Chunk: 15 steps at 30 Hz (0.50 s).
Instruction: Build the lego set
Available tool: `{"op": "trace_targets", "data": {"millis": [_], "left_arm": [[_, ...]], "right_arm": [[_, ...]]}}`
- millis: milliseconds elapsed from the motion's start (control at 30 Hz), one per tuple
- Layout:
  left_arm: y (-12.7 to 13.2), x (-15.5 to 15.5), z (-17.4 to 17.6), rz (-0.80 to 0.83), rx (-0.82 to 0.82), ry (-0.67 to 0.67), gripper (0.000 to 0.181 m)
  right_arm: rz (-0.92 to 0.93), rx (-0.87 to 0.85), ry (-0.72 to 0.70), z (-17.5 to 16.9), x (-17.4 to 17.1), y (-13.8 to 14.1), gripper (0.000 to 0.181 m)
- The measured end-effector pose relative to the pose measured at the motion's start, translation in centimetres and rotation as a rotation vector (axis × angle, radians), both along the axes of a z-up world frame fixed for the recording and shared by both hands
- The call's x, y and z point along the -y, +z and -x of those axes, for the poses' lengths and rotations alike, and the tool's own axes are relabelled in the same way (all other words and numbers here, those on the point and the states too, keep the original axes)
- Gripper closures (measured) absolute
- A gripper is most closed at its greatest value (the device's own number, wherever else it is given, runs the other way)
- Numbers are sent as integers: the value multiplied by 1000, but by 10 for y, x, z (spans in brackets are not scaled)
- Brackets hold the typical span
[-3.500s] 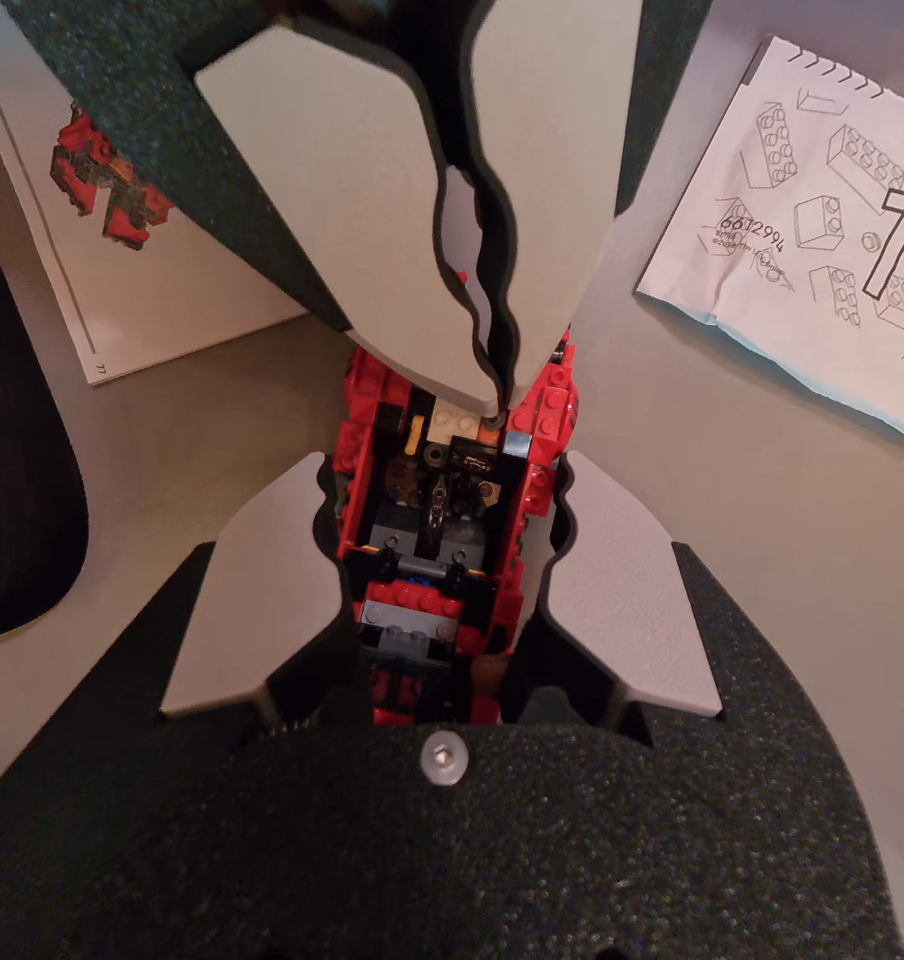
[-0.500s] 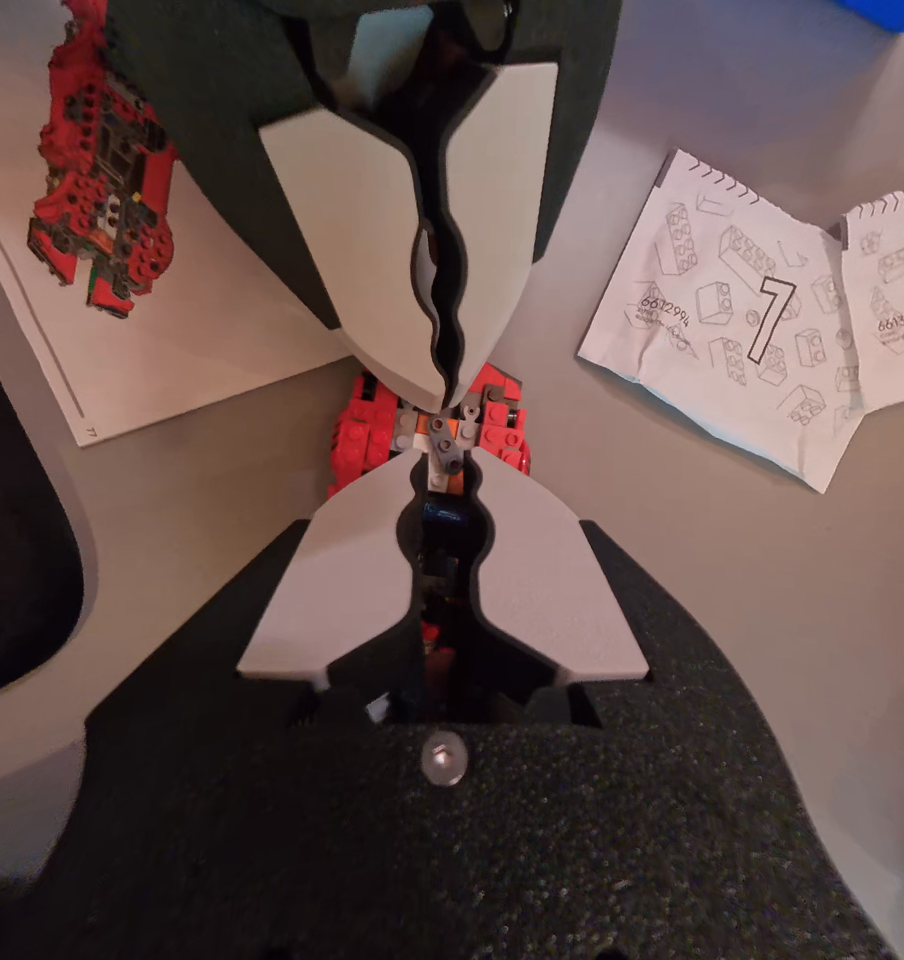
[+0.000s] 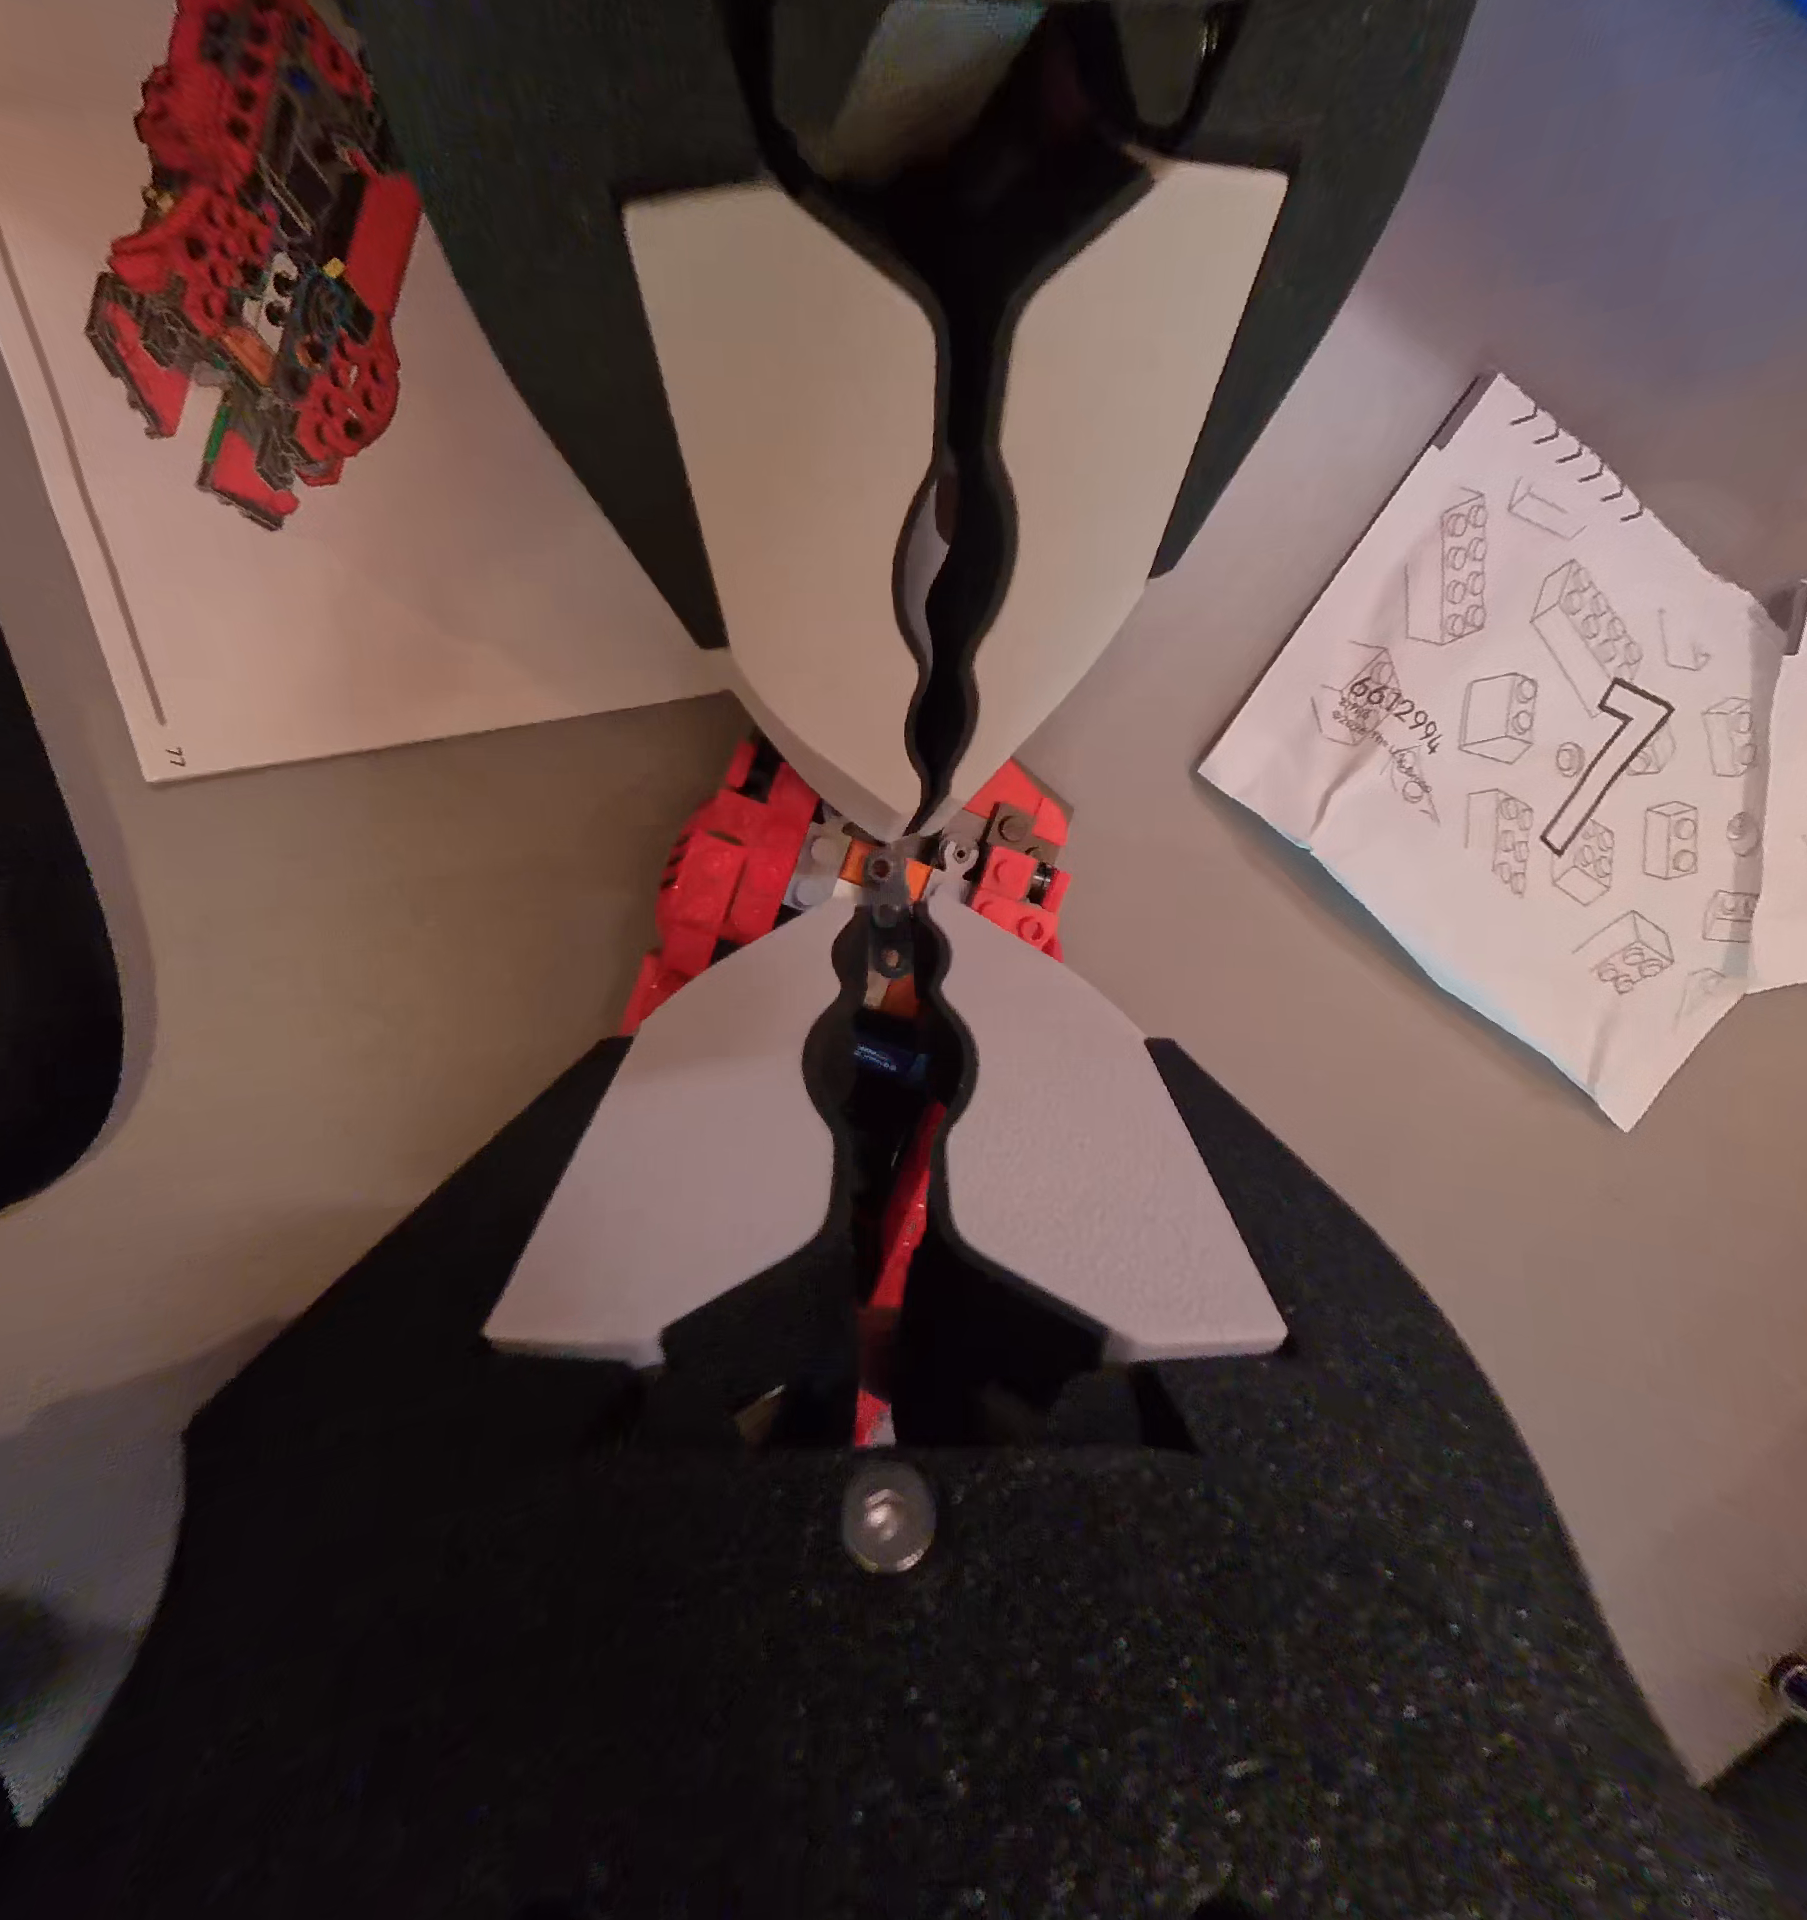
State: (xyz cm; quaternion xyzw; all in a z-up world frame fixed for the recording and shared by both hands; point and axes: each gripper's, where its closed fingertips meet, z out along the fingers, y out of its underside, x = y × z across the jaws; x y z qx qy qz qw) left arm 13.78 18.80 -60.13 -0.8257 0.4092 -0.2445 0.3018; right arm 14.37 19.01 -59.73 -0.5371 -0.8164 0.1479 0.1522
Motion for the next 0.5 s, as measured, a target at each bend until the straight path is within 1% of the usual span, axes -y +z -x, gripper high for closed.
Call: {"op": "trace_targets", "data": {"millis": [33, 100, 300, 500], "left_arm": [[0, 0, 0, 0, 4, 1, 181], [-1, -1, 1, 0, 4, 3, 181], [-2, -2, 2, 9, 28, 14, 181], [-2, -1, 0, 9, 29, 10, 181]], "right_arm": [[-1, -11, -10, 0, 0, 0, 174], [1, -30, -41, -1, -1, 1, 174], [-2, -62, -207, -4, -10, 7, 175], [-21, -39, -294, -3, -12, 4, 175]]}}
